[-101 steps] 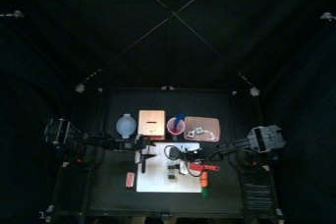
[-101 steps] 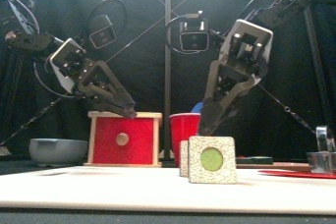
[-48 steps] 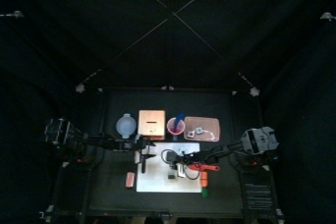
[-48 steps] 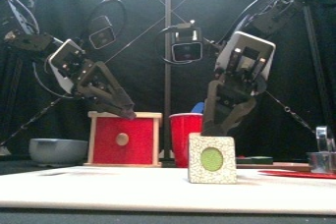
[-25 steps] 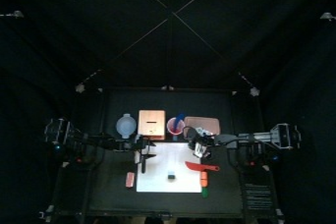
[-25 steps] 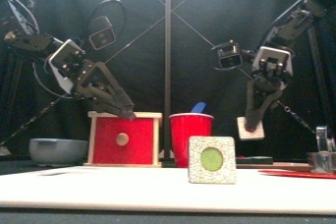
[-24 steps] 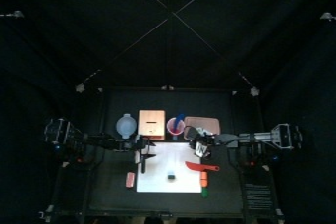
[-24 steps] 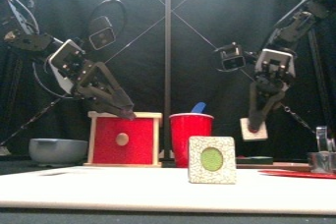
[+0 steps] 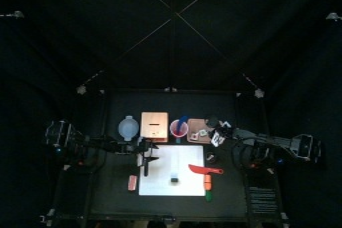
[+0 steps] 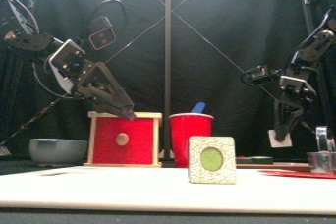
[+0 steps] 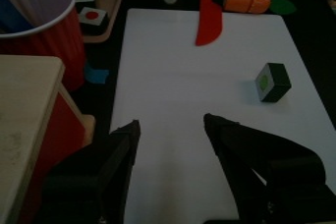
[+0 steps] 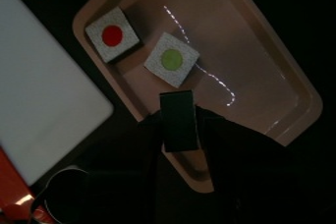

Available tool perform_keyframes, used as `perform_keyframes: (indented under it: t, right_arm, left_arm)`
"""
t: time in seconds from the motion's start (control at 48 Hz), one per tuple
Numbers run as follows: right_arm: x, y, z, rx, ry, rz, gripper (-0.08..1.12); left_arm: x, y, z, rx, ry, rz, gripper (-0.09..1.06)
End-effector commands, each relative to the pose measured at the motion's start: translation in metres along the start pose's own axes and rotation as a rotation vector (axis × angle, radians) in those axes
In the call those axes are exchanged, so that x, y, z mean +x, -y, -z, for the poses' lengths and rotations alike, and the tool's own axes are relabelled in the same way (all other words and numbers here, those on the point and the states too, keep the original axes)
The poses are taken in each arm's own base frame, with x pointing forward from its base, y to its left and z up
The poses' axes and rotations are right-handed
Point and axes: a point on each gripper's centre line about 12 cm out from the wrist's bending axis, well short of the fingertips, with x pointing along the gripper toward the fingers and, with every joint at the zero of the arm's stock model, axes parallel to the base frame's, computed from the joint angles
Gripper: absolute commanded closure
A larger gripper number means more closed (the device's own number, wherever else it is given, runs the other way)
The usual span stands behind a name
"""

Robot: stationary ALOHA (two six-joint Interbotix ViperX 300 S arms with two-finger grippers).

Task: Place sushi on board then cut the sushi with the knife then place the pieces on the plate
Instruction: Place the 4 sushi pieces on the plate

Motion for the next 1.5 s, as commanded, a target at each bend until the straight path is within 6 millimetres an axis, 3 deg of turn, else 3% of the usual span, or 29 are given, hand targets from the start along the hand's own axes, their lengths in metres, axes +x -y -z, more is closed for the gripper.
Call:
perform_keyframes:
  t: [0.021, 0.417, 0.667, 0.938, 1.25, 1.5]
  right_arm:
    - [-0.003, 0.002, -0.002, 0.003, 0.018, 0.005, 0.3]
    - [-0.018, -0.009, -0.013, 0.03, 0.087, -0.052, 0.25]
    - [-0.032, -0.076, -0.026, -0.038, 0.164, -0.28, 0.25]
    - [-0.035, -0.146, -0.034, -0.152, 0.192, -0.444, 0.25]
    - [-0.021, -0.214, -0.026, -0.251, 0.142, -0.538, 0.25]
    - [-0.002, -0.251, -0.017, -0.287, 0.083, -0.552, 0.24]
  left_arm:
    - [0.002, -0.001, -0.008, -0.006, 0.023, -0.003, 0.07]
    - [0.002, 0.0, -0.009, -0.003, 0.028, 0.0, 0.07]
    - [0.002, -0.001, -0.01, -0.009, 0.028, -0.005, 0.07]
    - [0.002, -0.002, -0.008, -0.021, 0.025, -0.012, 0.07]
    - [0.002, -0.003, -0.007, -0.05, 0.003, -0.026, 0.07]
    - [0.003, -0.004, -0.007, -0.056, 0.0, -0.028, 0.07]
